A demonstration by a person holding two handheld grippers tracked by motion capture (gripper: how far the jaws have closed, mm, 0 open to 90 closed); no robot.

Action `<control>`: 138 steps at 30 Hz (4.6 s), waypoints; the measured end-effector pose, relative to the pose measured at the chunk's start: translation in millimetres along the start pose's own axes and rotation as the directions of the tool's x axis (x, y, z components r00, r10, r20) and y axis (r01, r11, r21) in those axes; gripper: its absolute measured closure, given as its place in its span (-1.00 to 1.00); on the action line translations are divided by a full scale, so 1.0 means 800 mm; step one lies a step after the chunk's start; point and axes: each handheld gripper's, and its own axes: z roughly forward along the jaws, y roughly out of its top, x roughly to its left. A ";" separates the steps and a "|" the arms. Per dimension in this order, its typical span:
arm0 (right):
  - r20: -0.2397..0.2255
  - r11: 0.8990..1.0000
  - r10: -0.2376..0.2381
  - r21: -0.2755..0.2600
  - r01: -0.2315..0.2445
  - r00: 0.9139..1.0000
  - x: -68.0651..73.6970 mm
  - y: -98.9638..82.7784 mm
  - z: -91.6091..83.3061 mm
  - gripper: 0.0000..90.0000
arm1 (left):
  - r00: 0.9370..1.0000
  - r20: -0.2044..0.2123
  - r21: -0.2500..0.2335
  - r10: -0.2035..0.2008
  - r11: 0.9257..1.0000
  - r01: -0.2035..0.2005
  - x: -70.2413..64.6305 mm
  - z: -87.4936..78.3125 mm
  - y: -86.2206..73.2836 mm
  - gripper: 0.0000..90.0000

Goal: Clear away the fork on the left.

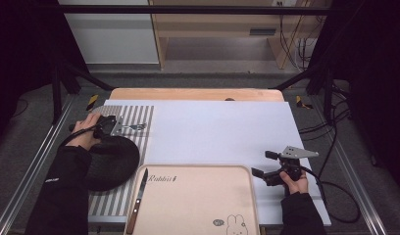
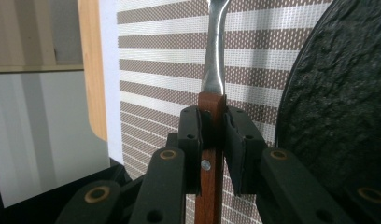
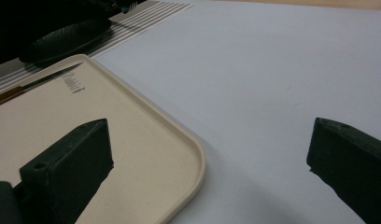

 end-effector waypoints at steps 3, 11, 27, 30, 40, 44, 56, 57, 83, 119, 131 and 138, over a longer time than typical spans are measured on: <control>-0.001 1.000 -0.001 -0.001 0.001 1.000 0.000 0.000 0.000 -0.99 | 1.000 -0.009 -0.006 -0.012 1.000 0.012 0.000 -0.010 0.002 0.71; -0.003 1.000 -0.003 -0.001 0.003 1.000 0.000 0.000 0.000 -0.99 | 0.999 -0.030 -0.033 -0.029 0.999 0.028 -0.011 -0.032 0.015 0.71; -0.005 1.000 -0.002 -0.001 0.002 1.000 0.001 0.000 -0.001 -0.99 | 0.994 -0.050 -0.047 -0.096 0.994 0.094 -0.042 -0.077 0.040 0.71; -0.005 1.000 -0.004 -0.001 0.004 1.000 0.001 0.000 -0.001 -0.99 | 0.992 -0.049 -0.052 -0.113 0.993 0.110 -0.046 -0.082 0.041 0.71; -0.007 1.000 -0.004 0.000 0.004 1.000 0.001 0.000 -0.001 -0.99 | 0.973 -0.014 -0.057 -0.232 0.971 0.231 -0.067 -0.103 0.050 0.71; -0.007 1.000 -0.005 0.000 0.005 1.000 0.001 0.000 -0.001 -0.99 | 0.960 -0.008 -0.051 -0.281 0.959 0.280 -0.077 -0.111 0.055 0.71; -0.011 1.000 -0.008 -0.004 0.008 1.000 0.000 0.000 -0.001 -0.99 | 0.918 0.025 -0.040 -0.396 0.917 0.397 -0.091 -0.123 0.060 0.71; -0.011 1.000 -0.007 -0.004 0.007 1.000 0.000 0.000 -0.002 -0.99 | 0.915 0.031 -0.041 -0.403 0.914 0.404 -0.092 -0.123 0.061 0.71; -0.013 1.000 -0.006 -0.007 0.006 1.000 0.001 0.000 -0.002 -0.99 | 0.846 0.148 -0.042 -0.512 0.852 0.522 -0.130 -0.159 0.104 0.71; -0.021 1.000 -0.005 -0.011 0.005 1.000 0.001 0.000 -0.003 -0.99 | 0.752 0.244 -0.030 -0.612 0.771 0.637 -0.190 -0.197 0.175 0.71; -0.020 1.000 -0.007 -0.010 0.007 1.000 0.001 0.000 -0.003 -0.99 | 0.733 0.283 -0.039 -0.618 0.756 0.653 -0.208 -0.206 0.185 0.71; -0.019 1.000 -0.008 -0.009 0.008 1.000 0.001 0.000 -0.003 -0.99 | 0.721 0.302 -0.027 -0.623 0.750 0.660 -0.217 -0.207 0.191 0.71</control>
